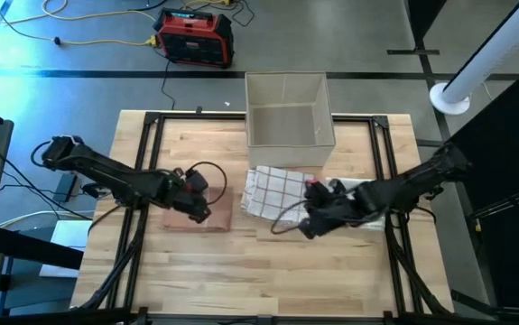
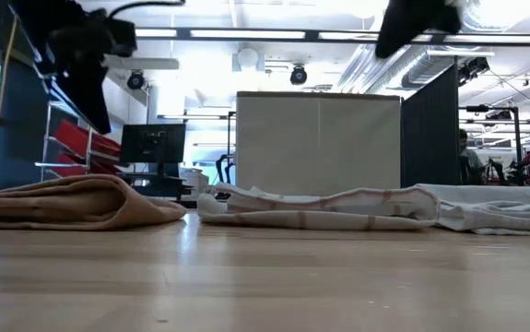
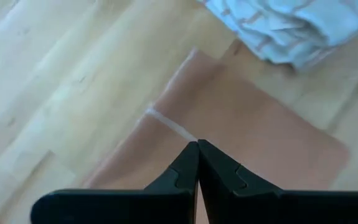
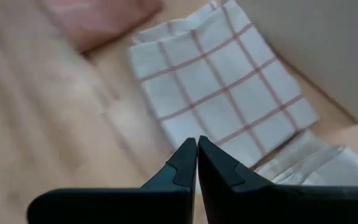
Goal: Fold towel
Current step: Adjust the folded white squared towel, then return to Home Position
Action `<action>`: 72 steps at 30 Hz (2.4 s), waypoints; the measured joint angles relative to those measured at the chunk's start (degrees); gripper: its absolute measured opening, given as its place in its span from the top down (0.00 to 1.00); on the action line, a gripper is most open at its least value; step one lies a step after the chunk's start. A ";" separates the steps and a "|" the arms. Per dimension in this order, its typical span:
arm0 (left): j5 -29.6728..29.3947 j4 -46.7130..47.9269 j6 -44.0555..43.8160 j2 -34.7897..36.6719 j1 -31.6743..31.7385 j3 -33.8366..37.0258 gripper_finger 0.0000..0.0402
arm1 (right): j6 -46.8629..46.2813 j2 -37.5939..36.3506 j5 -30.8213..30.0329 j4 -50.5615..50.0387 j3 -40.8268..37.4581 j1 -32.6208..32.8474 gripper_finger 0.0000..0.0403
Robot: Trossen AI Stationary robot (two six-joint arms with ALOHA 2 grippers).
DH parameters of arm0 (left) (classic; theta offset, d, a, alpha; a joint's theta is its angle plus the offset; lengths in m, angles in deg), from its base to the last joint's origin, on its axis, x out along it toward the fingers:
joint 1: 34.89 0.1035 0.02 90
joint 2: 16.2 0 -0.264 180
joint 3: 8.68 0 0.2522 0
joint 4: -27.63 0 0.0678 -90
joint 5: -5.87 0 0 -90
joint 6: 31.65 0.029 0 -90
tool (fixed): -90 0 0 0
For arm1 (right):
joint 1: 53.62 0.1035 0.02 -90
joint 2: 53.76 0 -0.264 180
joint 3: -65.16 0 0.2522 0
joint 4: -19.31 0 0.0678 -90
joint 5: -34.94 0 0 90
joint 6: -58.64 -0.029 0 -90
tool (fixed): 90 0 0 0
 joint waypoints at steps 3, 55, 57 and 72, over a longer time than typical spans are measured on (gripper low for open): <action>-0.04 -0.03 -3.16 -0.02 -3.65 0.00 1.00 | 3.50 5.94 1.06 3.21 0.00 -3.41 1.00; 13.38 -36.76 35.35 33.25 4.04 11.39 1.00 | 36.25 -23.21 19.88 36.40 -14.57 -2.23 1.00; 14.21 -37.51 36.26 37.94 6.03 14.03 1.00 | 35.28 -27.23 19.67 41.22 -21.27 -2.27 1.00; 0.69 -36.73 27.70 56.73 9.63 22.05 1.00 | 26.45 -68.05 11.26 45.85 -53.64 -2.96 1.00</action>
